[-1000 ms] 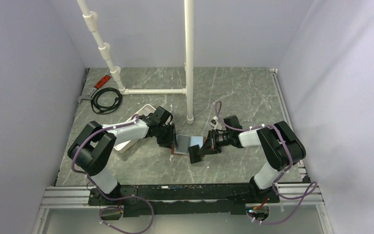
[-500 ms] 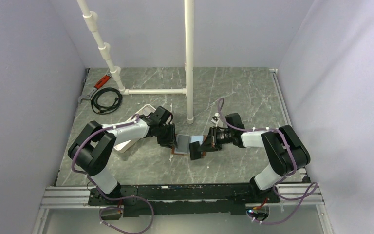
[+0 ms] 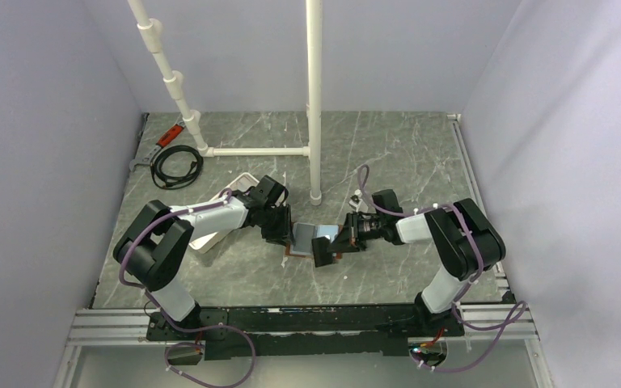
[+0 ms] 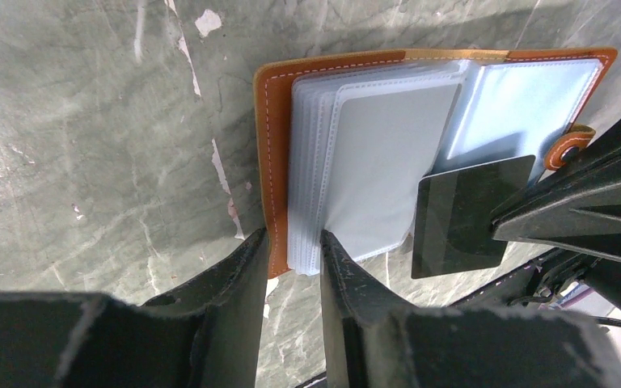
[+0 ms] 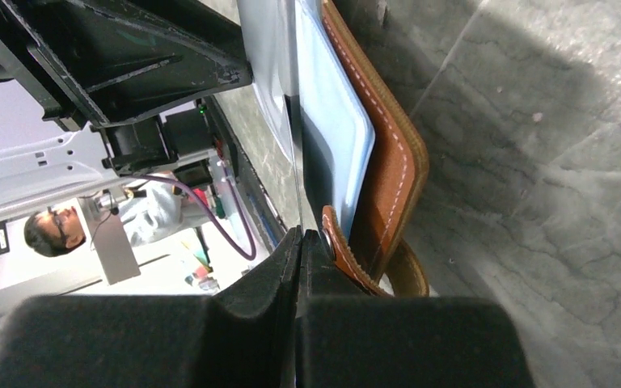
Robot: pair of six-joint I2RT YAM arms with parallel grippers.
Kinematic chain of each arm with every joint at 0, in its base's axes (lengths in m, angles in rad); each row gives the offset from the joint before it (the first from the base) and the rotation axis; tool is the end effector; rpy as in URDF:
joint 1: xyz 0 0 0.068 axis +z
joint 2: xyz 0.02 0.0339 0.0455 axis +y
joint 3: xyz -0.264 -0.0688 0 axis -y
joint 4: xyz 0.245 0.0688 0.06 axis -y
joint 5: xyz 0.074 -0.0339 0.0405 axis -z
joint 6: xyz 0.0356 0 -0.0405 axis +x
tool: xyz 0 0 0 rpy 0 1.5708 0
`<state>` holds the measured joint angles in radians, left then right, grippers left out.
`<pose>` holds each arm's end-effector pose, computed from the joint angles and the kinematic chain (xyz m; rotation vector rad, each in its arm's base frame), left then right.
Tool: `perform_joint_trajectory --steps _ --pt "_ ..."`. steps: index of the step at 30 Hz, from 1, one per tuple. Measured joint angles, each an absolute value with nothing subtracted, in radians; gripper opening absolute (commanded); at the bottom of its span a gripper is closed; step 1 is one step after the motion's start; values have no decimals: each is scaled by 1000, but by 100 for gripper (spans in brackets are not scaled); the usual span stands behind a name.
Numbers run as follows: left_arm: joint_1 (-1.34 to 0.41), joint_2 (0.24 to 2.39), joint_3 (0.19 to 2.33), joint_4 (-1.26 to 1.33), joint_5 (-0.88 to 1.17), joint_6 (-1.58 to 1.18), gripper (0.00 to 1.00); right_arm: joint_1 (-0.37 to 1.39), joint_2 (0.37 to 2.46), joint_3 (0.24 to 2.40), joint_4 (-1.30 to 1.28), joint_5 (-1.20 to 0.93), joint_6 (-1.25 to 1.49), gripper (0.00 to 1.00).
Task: Put the credit cards into the card holder
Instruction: Insert the credit card into the card holder.
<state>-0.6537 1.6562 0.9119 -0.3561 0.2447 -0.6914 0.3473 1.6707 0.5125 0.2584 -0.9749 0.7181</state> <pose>0.2429 -0.1969 0.1579 0.0302 2.8427 -0.6976 0.2325 0.1155 0.1022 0.0069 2.6221 1.6341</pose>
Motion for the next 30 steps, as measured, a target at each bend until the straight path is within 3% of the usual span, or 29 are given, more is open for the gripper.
perform_joint_trajectory --steps 30 --pt "-656 1660 915 -358 247 -692 33 348 1735 590 361 -894 746 0"
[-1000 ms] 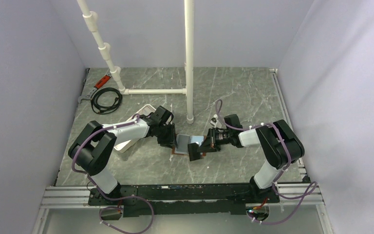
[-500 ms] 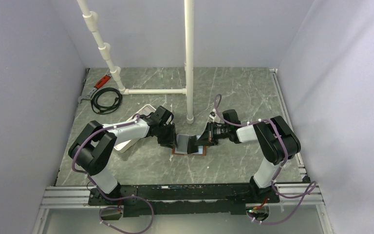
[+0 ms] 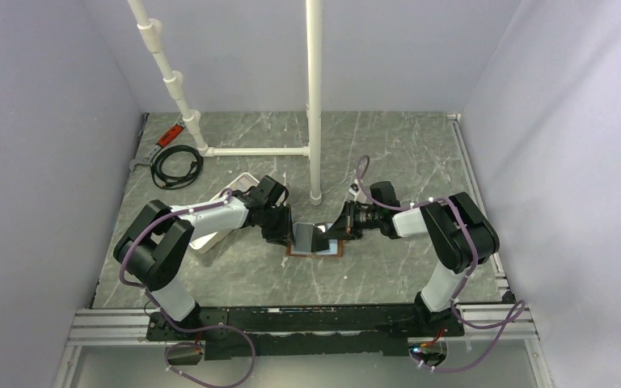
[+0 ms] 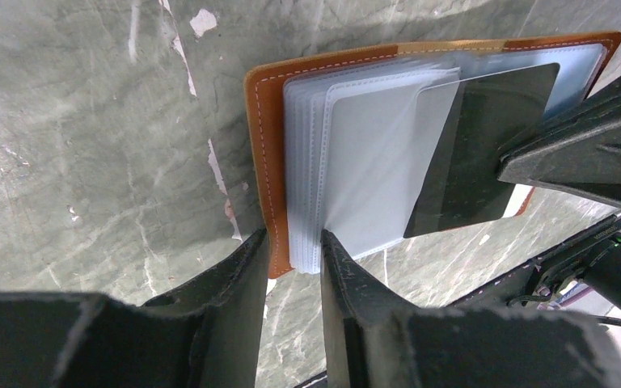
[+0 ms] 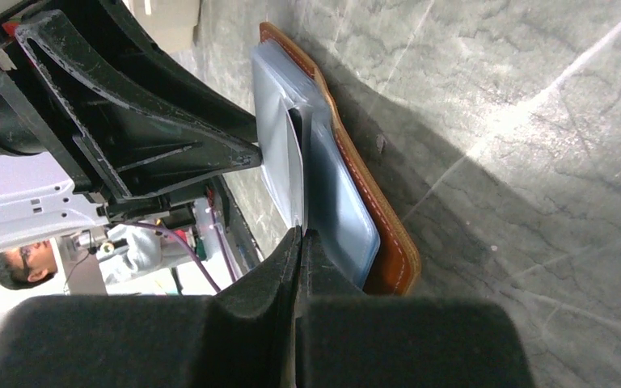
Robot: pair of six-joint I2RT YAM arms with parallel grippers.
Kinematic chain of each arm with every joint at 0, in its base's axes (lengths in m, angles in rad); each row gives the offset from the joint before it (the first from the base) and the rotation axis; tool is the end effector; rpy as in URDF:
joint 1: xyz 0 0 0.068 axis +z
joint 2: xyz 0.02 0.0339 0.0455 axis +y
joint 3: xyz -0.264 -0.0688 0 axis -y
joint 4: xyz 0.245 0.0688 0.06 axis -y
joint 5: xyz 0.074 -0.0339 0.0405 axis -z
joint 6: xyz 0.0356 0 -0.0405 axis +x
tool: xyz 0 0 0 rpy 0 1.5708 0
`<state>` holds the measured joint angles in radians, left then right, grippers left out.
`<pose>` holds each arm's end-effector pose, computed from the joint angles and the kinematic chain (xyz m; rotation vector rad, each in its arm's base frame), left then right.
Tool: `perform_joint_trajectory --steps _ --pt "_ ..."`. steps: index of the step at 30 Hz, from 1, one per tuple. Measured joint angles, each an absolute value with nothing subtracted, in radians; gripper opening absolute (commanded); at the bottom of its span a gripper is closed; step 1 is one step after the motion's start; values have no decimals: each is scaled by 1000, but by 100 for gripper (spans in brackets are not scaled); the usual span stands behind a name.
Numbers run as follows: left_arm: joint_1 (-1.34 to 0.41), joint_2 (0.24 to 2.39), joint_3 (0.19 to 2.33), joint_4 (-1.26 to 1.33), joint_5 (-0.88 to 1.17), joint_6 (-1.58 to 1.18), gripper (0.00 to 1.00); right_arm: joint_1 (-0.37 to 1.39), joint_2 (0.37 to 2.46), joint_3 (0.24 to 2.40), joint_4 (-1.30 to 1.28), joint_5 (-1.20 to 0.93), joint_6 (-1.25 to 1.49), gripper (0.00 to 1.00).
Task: Put the credit cards into the card holder
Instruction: Insert the credit card into the card holder.
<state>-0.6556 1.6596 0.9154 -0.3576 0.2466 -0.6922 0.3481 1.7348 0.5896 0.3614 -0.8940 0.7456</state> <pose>0.2431 -0.1979 0.1578 0.0321 2.8453 -0.6994 0.2604 0.1240 0.1076 0.0058 2.5283 1.5506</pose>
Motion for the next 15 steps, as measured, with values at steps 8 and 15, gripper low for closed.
perform_joint_trajectory --steps 8,15 --pt "-655 1659 908 -345 259 -699 34 362 1742 531 506 -862 833 0" --pt "-656 1650 895 -334 265 -706 57 403 1731 523 502 -775 837 16"
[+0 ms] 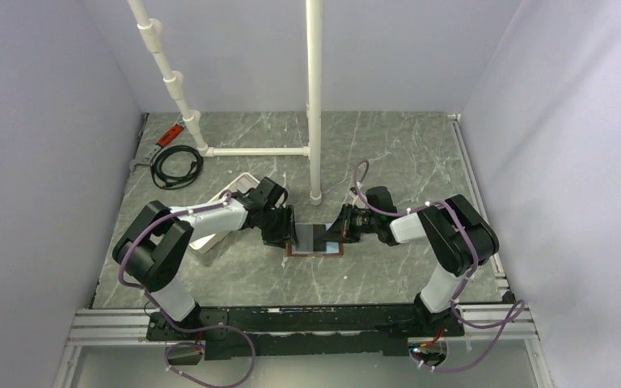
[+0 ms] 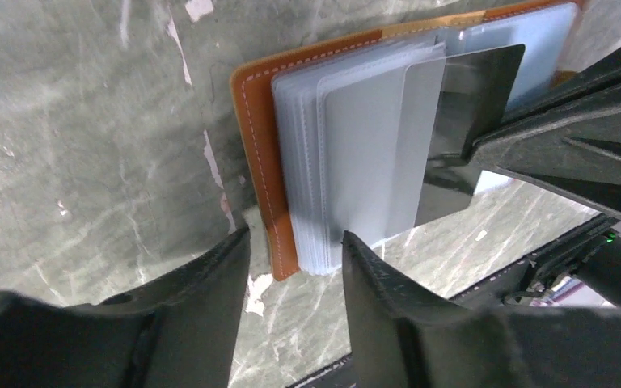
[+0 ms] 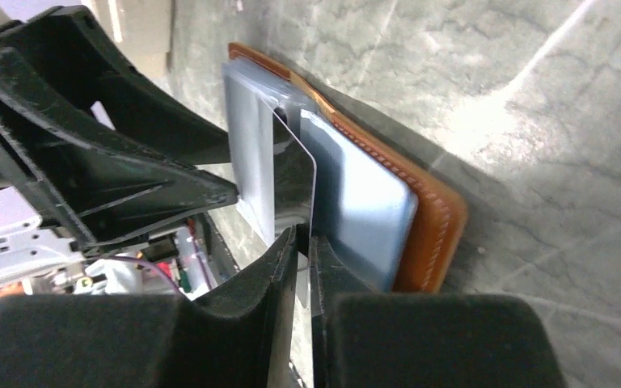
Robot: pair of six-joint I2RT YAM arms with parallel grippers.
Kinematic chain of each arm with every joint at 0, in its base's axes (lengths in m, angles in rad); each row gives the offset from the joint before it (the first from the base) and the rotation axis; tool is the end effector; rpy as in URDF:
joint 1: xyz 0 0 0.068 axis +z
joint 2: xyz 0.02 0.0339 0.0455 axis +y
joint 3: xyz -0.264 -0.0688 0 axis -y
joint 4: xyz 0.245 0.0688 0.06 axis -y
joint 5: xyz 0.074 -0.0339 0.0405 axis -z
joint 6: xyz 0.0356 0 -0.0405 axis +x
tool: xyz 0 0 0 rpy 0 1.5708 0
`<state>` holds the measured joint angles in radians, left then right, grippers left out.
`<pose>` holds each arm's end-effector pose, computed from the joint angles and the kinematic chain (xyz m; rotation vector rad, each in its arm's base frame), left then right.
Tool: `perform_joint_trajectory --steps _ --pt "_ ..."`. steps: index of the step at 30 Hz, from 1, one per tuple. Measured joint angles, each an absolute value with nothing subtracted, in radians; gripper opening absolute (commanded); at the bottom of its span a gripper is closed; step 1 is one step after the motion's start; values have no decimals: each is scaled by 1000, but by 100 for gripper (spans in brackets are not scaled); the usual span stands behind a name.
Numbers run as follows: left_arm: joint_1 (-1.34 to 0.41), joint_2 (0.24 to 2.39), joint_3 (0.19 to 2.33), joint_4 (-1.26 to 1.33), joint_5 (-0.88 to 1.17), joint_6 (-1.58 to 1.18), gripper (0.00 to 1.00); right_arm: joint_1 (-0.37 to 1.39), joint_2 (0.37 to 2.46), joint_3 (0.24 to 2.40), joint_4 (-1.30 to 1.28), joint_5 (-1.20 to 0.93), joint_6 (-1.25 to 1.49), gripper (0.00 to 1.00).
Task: Put the credit cards into the card holder
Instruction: Insert the credit card into the card holder.
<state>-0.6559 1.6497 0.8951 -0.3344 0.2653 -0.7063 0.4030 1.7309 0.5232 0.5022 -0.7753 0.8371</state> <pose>0.2405 -0.1968 0.1565 0.0215 2.8422 -0.7339 0.2486 0.1331 0.1019 0.0768 2.5032 1.4782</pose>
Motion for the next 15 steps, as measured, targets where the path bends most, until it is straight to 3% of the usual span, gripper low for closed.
perform_joint_trajectory --steps 7,11,15 --pt "-661 1585 891 -376 228 -718 61 435 1623 575 240 -646 685 36" --pt "-659 1560 883 -367 195 -722 46 469 1571 590 154 -575 631 38" --pt "-658 1562 869 -364 157 -724 29 491 1556 595 121 -542 609 32"
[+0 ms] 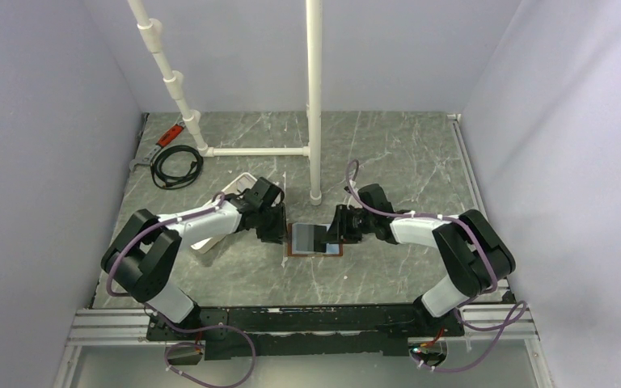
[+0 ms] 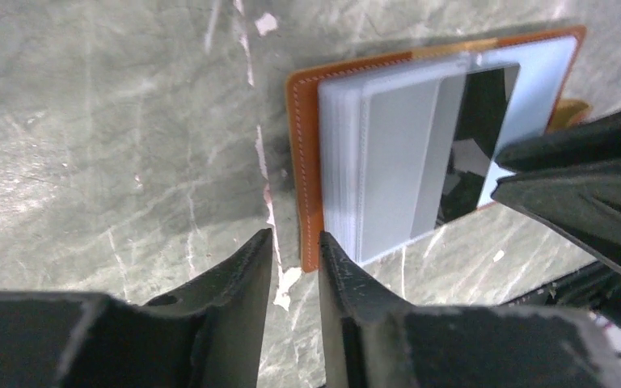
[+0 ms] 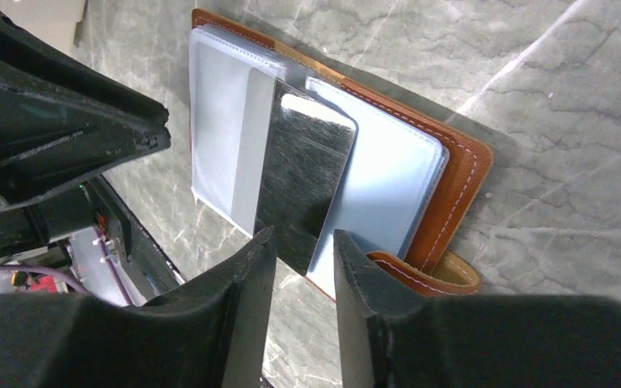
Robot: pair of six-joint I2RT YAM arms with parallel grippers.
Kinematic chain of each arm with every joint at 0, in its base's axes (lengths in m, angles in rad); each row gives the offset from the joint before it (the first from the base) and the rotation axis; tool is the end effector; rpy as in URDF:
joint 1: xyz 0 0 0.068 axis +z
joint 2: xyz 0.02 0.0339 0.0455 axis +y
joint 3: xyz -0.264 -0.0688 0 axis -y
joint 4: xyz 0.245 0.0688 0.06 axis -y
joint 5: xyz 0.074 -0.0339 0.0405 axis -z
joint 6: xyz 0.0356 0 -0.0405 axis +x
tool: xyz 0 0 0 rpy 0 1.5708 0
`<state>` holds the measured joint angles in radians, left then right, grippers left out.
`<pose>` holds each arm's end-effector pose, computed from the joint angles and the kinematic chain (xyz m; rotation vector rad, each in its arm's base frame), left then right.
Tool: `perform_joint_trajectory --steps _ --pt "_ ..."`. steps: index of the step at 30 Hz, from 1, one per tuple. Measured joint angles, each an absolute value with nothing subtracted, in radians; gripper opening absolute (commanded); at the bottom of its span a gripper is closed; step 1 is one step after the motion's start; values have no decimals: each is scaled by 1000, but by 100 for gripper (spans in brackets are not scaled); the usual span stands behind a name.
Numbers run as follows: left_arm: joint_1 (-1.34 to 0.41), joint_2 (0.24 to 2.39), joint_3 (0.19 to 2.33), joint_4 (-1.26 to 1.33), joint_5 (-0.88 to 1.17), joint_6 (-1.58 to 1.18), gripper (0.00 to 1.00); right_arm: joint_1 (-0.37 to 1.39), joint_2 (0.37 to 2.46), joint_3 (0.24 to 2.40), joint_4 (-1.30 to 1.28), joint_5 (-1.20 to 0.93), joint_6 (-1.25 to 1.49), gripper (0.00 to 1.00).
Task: Put the credit cards into the card holder
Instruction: Insert the credit card into the card holder.
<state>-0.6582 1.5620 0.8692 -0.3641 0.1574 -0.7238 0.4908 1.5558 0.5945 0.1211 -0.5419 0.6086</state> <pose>0.2325 -0.1868 0.1721 -0.0335 2.7754 -0.6333 0.2341 0.1459 0.1331 -0.1211 2.5786 1.1210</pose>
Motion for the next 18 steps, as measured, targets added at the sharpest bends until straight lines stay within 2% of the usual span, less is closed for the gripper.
perform_joint_trajectory --steps 4,18 --pt "-658 1583 870 -364 122 -717 25 494 1557 595 117 -532 605 26" --pt "-663 1648 900 -361 109 -714 23 570 1653 638 248 -582 659 30"
